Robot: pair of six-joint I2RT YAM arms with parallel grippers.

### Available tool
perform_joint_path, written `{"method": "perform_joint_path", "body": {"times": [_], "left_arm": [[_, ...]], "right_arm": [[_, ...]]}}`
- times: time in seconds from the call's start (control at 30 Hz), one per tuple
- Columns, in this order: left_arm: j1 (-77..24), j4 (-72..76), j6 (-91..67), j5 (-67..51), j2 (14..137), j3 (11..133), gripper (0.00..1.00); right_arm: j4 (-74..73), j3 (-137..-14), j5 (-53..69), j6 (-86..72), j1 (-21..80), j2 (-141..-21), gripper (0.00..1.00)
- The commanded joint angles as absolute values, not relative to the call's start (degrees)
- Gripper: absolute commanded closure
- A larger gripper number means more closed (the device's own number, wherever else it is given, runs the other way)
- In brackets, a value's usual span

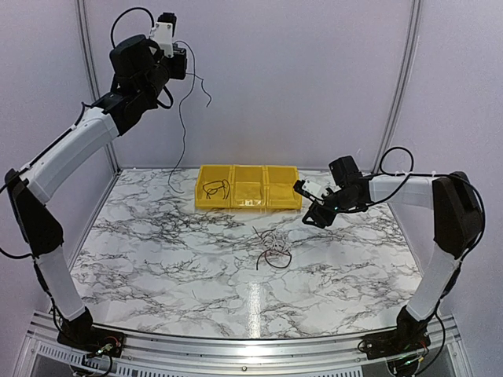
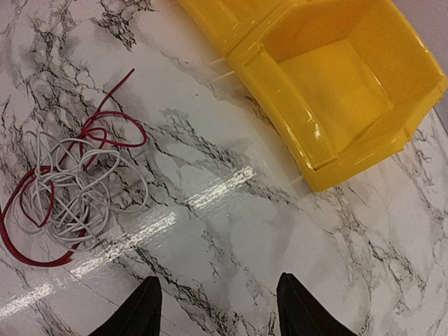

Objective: Untangle the cables

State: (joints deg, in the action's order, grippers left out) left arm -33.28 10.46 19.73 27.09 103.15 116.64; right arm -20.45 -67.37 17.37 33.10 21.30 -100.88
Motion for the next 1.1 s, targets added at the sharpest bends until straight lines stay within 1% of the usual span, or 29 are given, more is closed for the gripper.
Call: {"method": "perform_joint_path", "body": {"times": [0.0,0.2,0.53,1.07], "left_arm": [[-33.31,11.89,19.08,27.12,102.92,115.20,1.00],[-33.31,11.96,18.68,27.01,104.11,113.97,1.00],[-32.46,12.00,19.80,27.15,111.80,118.62,1.00],[-32.34,12.04,16.70,28.59,116.90,110.73,1.00]], "right_arm": [[-20.92,-69.61,17.84,33.64,21.27,-101.07,0.43],[-20.92,-69.57,17.93,33.72,21.27,-101.54,0.43],[-21.10,-69.68,17.22,34.22,21.27,-102.13,0.43],[-23.28,-71.13,17.83,34.86,21.27,-104.17,0.43]]}}
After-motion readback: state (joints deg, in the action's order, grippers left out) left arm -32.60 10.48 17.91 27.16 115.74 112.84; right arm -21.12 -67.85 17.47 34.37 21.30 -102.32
